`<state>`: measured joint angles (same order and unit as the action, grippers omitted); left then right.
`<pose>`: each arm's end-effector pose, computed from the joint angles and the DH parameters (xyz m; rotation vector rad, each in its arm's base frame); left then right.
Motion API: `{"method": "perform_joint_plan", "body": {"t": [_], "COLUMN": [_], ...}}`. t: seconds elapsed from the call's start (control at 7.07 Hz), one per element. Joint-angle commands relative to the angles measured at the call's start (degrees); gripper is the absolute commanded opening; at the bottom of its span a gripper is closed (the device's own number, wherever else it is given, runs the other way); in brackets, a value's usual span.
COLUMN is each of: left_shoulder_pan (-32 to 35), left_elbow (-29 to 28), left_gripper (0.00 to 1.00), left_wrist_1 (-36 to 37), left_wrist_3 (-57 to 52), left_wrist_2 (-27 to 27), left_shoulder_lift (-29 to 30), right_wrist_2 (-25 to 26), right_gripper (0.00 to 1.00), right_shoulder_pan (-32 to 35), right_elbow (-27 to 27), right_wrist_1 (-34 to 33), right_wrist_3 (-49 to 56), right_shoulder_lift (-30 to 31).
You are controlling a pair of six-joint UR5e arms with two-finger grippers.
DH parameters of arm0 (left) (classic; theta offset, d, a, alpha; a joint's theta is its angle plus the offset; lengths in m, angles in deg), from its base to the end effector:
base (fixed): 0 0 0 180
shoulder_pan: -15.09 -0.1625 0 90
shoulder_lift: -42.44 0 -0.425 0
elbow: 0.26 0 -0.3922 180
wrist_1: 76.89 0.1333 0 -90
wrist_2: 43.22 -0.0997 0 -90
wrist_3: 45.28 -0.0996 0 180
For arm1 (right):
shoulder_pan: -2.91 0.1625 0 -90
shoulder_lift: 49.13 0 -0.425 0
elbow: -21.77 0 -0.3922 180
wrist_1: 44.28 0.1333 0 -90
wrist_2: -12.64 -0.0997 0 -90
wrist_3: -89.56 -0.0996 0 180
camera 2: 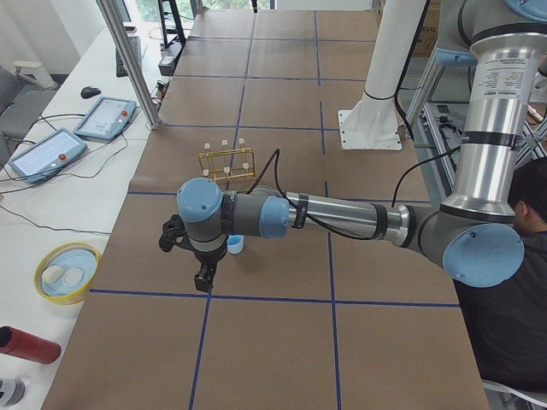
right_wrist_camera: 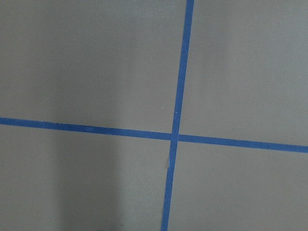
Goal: Hang cup on cup holder
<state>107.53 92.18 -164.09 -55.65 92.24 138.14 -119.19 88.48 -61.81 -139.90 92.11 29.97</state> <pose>-0.0851 -0.5331 0.5901 0.1764 0.7790 0.1680 0.0227 -0.5730 0.6254 -0.0310 -0.7300 -0.1091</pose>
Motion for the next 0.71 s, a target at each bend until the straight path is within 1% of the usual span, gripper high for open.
{"method": "perform_joint_plan", "body": {"t": [0.0,0.42,0.57], "left_shoulder_pan": [-0.15,-0.15,-0.15], "left_elbow": [-0.41,-1.64,-2.52], "left_gripper": [1.00,1.00,1.00], "left_wrist_1": [-2.77,-8.57,-13.21], "left_wrist_3": [-0.09,0.00,4.09], "left_wrist_2": [0.15,0.24,0.15], "left_shoulder_lift": [0.54,0.45,0.36], "right_wrist_2": [0.00,0.00,0.00], "right_gripper": [1.00,1.00,1.00], "right_shoulder_pan": [0.03,0.03,0.03], "right_elbow": [0.00,0.00,0.00], "right_wrist_1": [0.00,0.00,0.00], "right_wrist_3": [0.00,0.00,0.00], "right_shoulder_lift": [0.00,0.00,0.00]}}
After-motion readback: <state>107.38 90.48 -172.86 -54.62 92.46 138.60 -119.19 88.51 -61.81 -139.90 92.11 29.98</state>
